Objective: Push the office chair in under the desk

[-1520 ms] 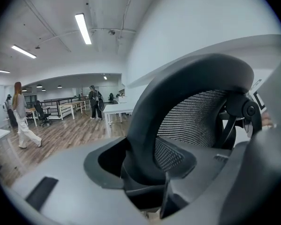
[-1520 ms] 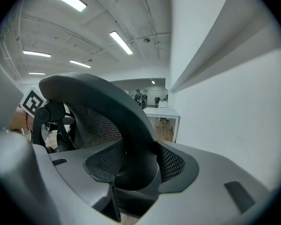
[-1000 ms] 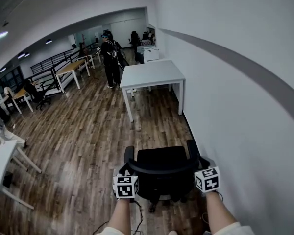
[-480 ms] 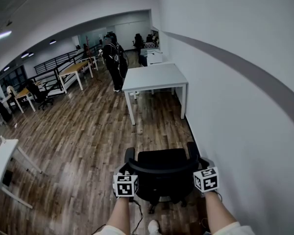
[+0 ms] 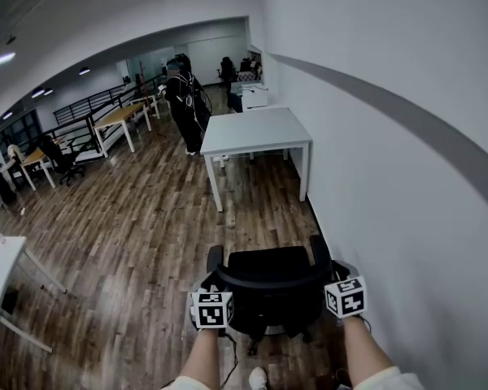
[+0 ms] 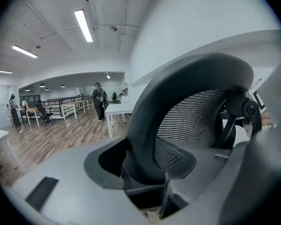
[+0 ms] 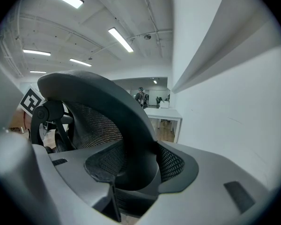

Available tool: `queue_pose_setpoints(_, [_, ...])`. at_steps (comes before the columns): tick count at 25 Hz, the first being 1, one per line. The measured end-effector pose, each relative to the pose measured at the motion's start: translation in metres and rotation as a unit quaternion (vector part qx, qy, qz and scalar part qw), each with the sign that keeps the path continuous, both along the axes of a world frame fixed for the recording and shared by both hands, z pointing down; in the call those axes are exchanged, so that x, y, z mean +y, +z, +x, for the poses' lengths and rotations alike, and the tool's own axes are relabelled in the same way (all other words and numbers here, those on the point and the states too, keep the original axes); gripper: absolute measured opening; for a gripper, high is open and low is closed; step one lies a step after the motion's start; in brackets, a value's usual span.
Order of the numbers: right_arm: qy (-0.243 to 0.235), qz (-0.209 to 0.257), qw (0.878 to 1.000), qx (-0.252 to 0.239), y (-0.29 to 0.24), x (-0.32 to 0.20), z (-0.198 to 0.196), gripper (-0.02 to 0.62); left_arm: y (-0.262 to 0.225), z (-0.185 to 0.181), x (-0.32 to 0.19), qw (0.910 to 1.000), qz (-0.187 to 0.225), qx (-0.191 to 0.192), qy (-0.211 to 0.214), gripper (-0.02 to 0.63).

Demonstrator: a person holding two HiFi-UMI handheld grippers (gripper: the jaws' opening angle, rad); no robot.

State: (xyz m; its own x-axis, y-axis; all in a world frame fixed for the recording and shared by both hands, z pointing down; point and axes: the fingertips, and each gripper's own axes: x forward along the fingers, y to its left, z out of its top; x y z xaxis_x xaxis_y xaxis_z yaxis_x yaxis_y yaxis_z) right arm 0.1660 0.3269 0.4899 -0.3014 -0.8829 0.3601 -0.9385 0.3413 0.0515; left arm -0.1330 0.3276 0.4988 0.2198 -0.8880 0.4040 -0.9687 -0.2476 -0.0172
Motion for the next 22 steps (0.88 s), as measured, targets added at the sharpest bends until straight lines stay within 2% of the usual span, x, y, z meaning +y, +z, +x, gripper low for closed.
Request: queue_pose_setpoints(22, [0.012, 0.001, 1.000, 0.000, 0.002, -0.097, -0.004, 0.221, 0.002, -0.005, -0.102, 0.9999, -0.006, 0.001, 0.013, 0.189])
